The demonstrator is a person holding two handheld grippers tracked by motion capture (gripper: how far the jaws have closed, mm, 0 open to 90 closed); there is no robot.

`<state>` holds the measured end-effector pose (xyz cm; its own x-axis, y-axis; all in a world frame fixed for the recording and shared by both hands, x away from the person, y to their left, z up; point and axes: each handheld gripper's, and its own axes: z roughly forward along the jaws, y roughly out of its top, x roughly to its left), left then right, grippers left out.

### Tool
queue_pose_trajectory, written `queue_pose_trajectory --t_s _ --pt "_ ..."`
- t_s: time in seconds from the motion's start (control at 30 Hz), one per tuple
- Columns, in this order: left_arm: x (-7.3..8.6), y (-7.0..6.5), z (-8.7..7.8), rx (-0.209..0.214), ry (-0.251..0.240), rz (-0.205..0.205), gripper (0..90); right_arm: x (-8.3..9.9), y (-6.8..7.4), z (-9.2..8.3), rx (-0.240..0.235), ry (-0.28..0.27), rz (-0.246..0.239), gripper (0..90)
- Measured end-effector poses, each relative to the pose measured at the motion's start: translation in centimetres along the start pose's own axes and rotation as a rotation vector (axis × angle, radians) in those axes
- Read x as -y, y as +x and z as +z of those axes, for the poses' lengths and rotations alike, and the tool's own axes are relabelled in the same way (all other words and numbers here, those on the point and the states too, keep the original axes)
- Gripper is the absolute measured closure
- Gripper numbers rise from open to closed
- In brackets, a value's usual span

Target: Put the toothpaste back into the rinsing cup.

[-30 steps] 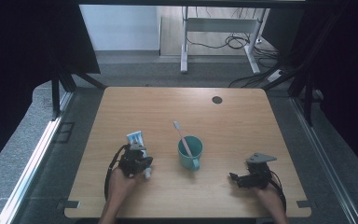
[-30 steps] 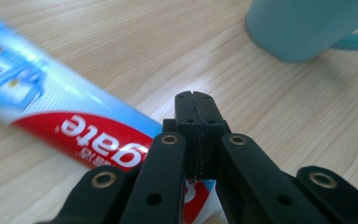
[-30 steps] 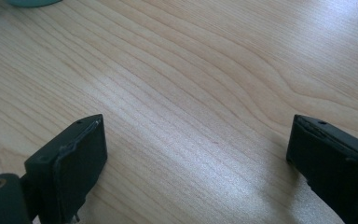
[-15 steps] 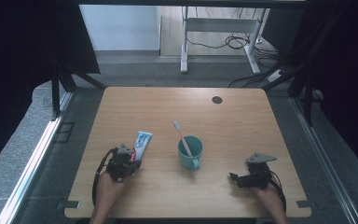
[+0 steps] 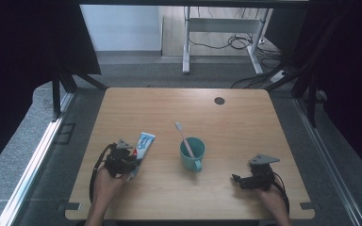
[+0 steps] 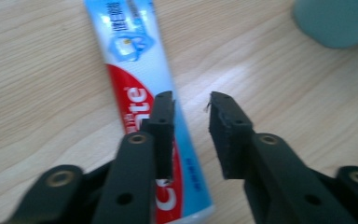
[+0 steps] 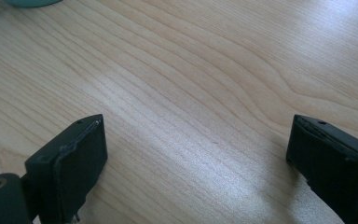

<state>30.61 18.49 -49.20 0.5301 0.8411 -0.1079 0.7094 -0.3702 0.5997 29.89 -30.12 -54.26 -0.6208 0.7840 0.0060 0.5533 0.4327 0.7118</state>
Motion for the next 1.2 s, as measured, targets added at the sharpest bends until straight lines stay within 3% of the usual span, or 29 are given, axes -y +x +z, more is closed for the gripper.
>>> queue_pose_trajectory --t_s 0.07,0.13,0.3,0.43,0.53,0.73,0.83,0.93,1.2 --pt "-0.1 0.4 0.1 -0.011 0.012 -0.017 62.0 0.0 0.0 0.0 0.0 0.0 0.0 4.7" --pt "-0.2 0.7 0.3 -0.01 0.036 -0.032 51.9 0.0 0.0 0.0 0.0 0.0 0.0 4.7" --pt "-1.0 1.7 1.3 -0.02 0.131 -0.066 38.6 0.0 0.0 0.0 0.0 0.0 0.0 4.7" --pt "-1.5 2.0 1.7 -0.027 0.177 -0.073 33.0 0.0 0.0 0.0 0.0 0.0 0.0 4.7" --pt "-2.3 2.3 2.4 -0.032 0.239 -0.077 30.3 0.0 0.0 0.0 0.0 0.0 0.0 4.7" --pt "-3.5 2.4 3.3 -0.033 0.31 -0.086 26.9 0.0 0.0 0.0 0.0 0.0 -0.002 4.7" --pt "-4.0 2.4 3.9 -0.025 0.364 -0.071 23.4 0.0 0.0 0.0 0.001 0.0 -0.003 4.7" --pt "-4.6 2.4 4.6 -0.036 0.416 -0.075 23.5 0.0 0.0 0.0 0.0 0.001 -0.002 4.7" --pt "-5.7 2.1 5.5 -0.057 0.5 -0.061 29.4 0.0 0.0 0.0 0.0 0.002 -0.002 4.7"
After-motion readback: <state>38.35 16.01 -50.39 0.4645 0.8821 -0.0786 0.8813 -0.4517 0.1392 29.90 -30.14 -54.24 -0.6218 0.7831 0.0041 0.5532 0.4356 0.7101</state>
